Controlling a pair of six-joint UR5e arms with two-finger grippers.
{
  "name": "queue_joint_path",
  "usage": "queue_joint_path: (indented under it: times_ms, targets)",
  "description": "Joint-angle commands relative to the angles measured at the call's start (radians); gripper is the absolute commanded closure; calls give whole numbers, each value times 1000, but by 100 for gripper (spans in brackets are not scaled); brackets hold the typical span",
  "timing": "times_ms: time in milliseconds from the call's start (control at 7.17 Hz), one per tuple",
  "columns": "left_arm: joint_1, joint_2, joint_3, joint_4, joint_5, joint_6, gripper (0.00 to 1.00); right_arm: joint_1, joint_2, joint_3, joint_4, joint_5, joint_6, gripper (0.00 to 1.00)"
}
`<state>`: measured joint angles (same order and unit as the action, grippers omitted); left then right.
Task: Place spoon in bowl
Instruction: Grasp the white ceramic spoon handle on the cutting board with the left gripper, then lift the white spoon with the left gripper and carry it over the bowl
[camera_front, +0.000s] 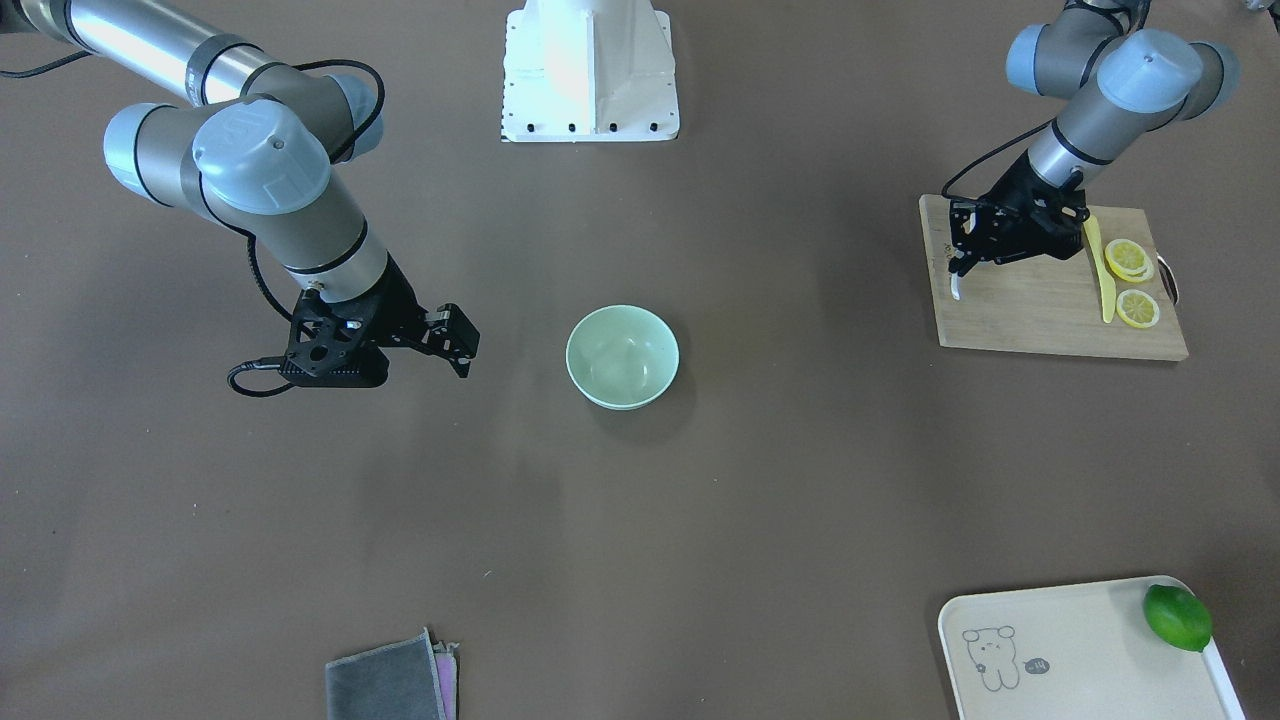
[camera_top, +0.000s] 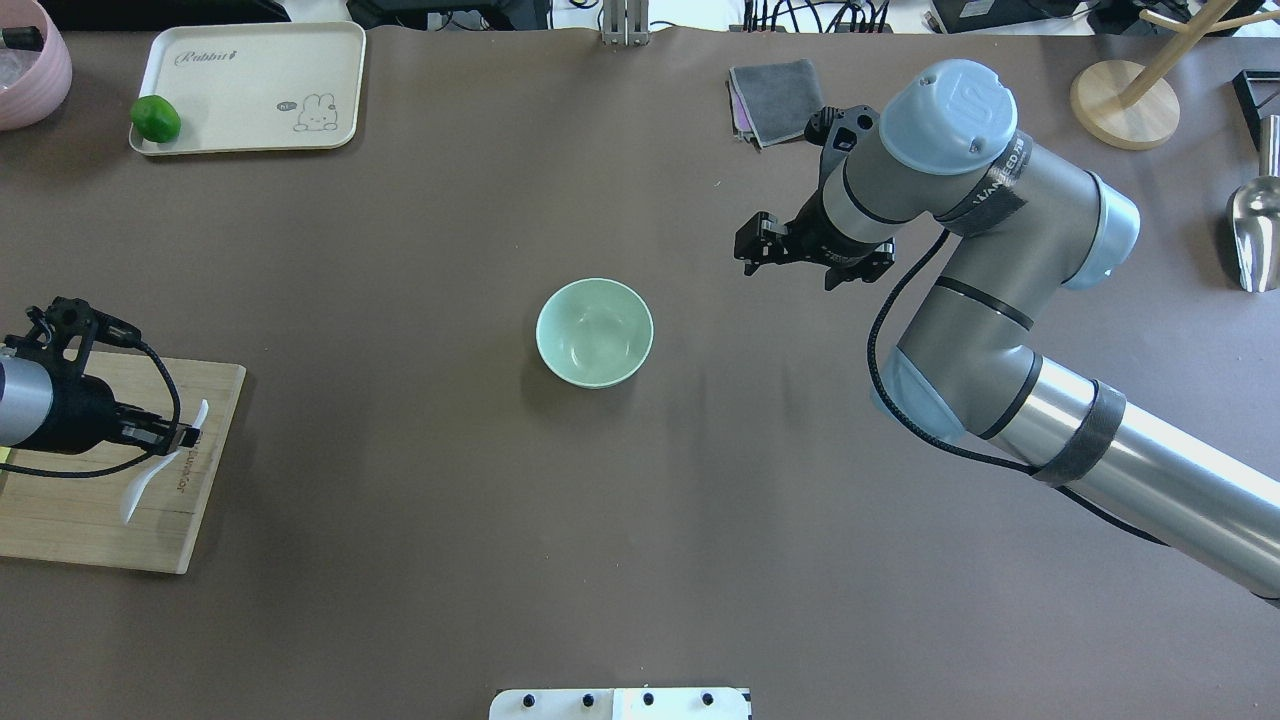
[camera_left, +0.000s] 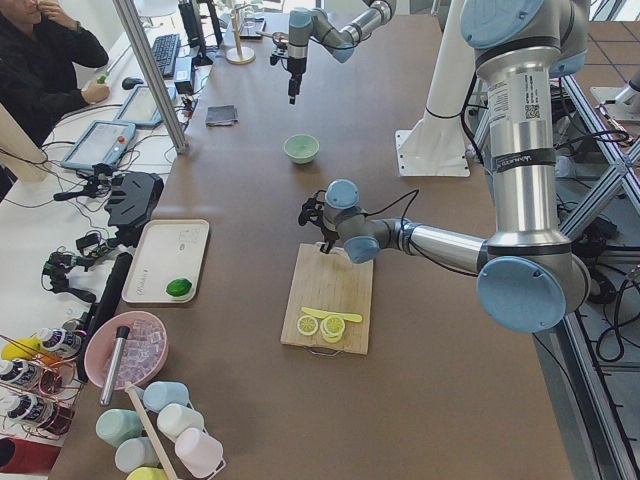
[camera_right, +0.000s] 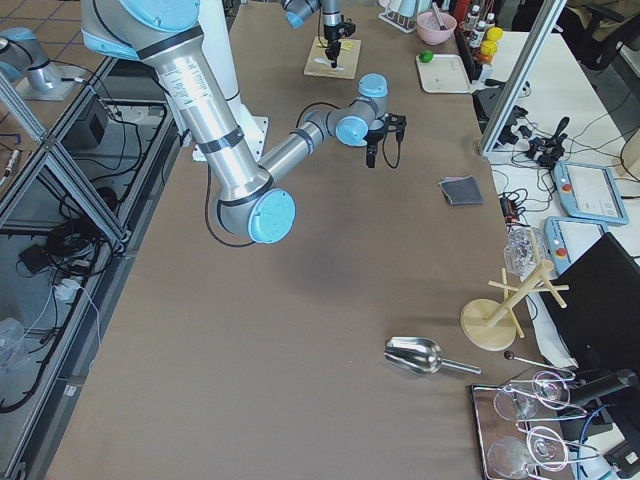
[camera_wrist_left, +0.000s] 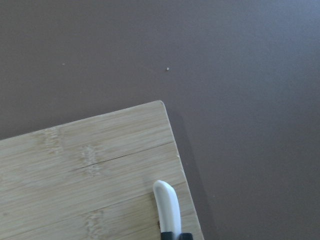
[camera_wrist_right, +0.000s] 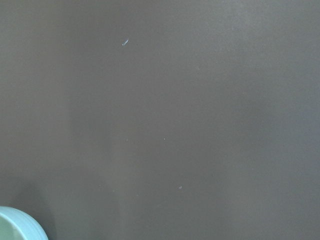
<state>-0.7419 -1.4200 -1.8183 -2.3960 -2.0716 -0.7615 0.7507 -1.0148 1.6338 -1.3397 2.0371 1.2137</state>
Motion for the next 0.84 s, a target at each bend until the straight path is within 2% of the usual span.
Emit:
queue_joint_path:
  times_ms: [0,140,419,698]
  targets:
    - [-11,-14,-44,6,-62,-57,100,1,4,0,0,0,0,0]
    - [-23,-58,-46,8,-71,-76,100,1,4,1,0,3,1,0]
    - [-24,-253,-39,84,-82,-206,100,6,-1,6,0,12,0,0]
    - [-22,-534,-12,206,-76,-405,100,7,-4,9,0,14,0,0]
